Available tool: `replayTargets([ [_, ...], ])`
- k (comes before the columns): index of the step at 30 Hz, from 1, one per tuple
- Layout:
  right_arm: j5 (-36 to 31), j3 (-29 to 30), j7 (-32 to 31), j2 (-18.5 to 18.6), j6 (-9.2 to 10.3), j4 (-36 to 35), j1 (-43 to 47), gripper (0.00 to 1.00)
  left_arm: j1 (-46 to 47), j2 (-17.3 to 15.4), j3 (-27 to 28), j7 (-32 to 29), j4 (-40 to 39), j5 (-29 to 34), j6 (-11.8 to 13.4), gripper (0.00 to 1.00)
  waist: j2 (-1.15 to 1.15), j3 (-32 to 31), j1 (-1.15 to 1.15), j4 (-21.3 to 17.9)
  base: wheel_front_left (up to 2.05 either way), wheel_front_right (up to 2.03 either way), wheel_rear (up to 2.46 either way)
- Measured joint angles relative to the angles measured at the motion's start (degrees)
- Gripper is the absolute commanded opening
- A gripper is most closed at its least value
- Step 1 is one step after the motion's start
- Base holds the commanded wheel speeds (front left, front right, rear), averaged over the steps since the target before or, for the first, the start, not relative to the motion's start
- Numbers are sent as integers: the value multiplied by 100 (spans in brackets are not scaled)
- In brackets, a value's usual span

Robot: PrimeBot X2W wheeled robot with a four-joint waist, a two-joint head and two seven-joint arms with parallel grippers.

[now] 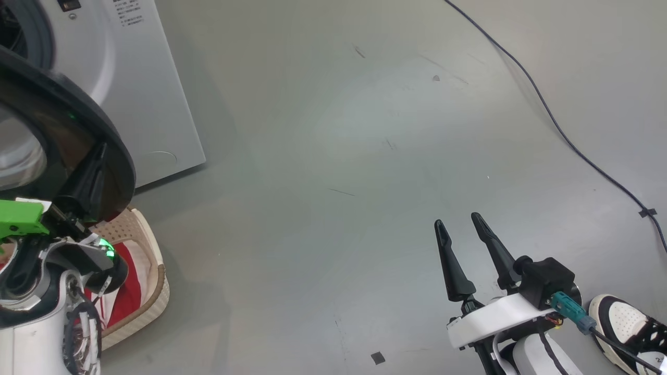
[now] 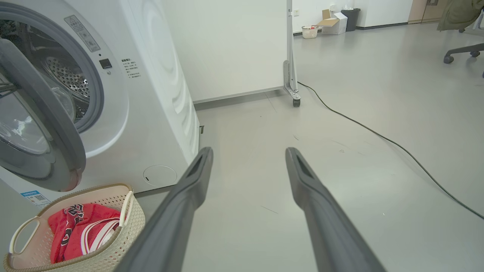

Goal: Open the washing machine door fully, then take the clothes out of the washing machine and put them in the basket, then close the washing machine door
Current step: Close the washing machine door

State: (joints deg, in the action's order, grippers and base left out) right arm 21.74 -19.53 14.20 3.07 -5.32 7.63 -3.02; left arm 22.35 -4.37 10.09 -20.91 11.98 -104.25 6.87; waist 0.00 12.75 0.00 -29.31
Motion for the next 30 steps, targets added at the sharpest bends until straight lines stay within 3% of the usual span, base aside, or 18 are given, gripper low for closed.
replayTargets([
  [7, -22, 99, 1, -11, -5, -49, -2, 100, -29, -18, -478, -319, 103, 305, -94, 0, 0, -59, 0, 311, 0, 0, 0],
  [18, -70, 275, 5, 57, -11, -71, -2, 100, -629, -483, -1845, -1033, -44, 1461, -742, 0, 0, -244, 0, 947, 0, 0, 0],
  [24, -97, 326, 7, 131, -16, -75, -2, 100, -872, -864, -2123, -770, -164, 2457, -1236, 0, 0, -385, 0, 1396, 0, 0, 0],
  [30, -107, 430, 8, 220, -59, -93, 3, 100, -1059, -988, -2265, 14, -356, 3559, -1369, 0, 0, -542, 0, 1866, 0, 0, 0],
])
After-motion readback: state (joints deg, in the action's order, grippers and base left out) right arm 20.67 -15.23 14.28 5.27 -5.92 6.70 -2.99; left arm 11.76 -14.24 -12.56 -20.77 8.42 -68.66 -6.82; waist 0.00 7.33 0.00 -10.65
